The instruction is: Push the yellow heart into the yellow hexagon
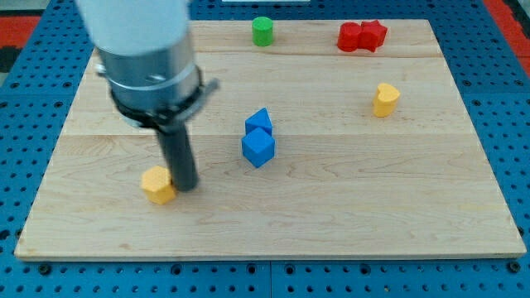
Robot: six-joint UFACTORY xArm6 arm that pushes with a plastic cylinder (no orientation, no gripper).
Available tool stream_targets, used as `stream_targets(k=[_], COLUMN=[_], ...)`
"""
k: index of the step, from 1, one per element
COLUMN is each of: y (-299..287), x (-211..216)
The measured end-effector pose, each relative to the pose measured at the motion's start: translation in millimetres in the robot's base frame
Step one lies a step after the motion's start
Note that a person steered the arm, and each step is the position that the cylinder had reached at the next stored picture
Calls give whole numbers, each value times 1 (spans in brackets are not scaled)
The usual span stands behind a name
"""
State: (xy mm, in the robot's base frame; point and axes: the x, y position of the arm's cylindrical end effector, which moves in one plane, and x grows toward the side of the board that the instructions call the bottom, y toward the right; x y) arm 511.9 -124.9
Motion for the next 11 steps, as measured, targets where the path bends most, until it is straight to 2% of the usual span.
stream_targets(k=[1, 2, 3, 4, 6, 7, 9, 11], y=[-29, 53, 104, 214, 388, 422, 432, 332], x=[-4, 5, 33, 36, -14, -52, -159, -165])
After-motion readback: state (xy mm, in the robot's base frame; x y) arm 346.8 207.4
